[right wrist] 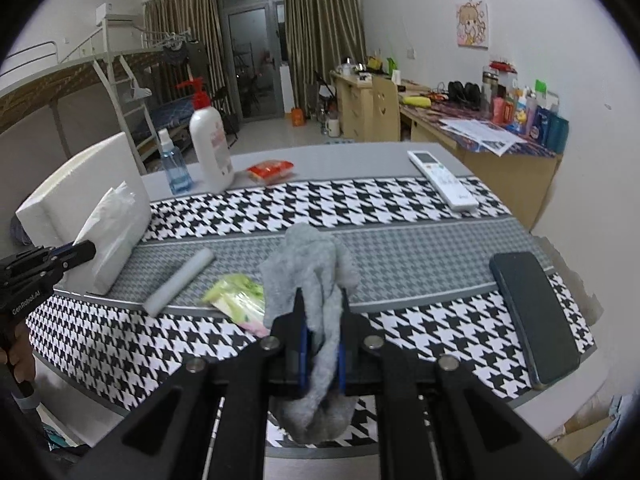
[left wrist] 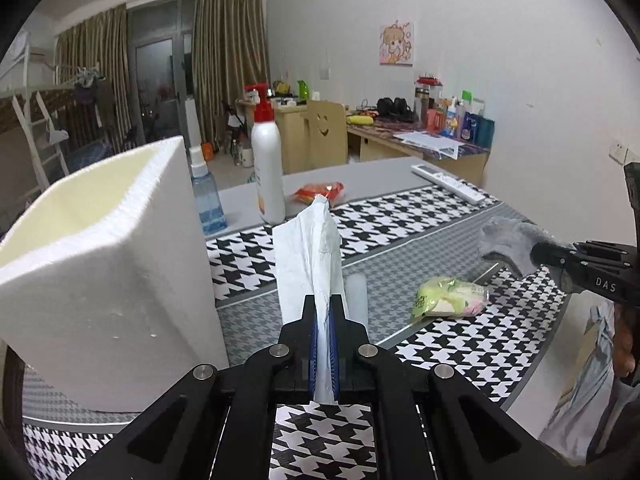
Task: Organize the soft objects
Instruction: 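Carry the tissues in the left gripper and sock in the right gripper over the foam box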
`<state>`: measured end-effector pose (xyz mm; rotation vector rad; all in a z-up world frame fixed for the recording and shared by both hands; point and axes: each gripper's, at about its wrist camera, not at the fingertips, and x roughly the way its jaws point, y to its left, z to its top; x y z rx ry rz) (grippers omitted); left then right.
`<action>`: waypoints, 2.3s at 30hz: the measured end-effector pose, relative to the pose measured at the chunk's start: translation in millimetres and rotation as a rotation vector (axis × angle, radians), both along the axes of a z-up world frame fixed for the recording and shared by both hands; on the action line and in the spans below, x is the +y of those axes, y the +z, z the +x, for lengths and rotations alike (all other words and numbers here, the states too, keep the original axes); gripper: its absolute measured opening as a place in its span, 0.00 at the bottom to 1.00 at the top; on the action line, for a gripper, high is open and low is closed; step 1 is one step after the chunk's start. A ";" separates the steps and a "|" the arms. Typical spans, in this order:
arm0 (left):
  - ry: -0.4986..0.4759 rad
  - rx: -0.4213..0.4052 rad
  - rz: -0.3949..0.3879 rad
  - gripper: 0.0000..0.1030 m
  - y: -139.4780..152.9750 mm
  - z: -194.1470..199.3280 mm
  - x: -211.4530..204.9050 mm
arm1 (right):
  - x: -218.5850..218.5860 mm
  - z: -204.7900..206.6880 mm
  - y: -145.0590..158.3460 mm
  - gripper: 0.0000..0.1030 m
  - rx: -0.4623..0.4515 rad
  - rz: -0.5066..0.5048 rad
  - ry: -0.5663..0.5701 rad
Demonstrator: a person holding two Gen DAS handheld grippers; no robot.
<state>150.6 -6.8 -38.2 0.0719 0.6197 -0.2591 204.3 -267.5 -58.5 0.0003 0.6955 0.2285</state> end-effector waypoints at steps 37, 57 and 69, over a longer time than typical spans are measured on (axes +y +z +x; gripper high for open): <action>0.099 -0.168 -0.005 0.05 58.2 -16.8 21.2 | 55.7 4.3 53.9 0.14 -0.178 0.090 0.193; 0.188 -0.227 0.011 0.05 79.4 -9.2 37.8 | 91.0 12.0 80.8 0.14 -0.236 0.104 0.293; 0.278 -0.250 0.017 0.05 86.9 -2.4 59.3 | 113.4 16.3 90.1 0.14 -0.246 0.116 0.338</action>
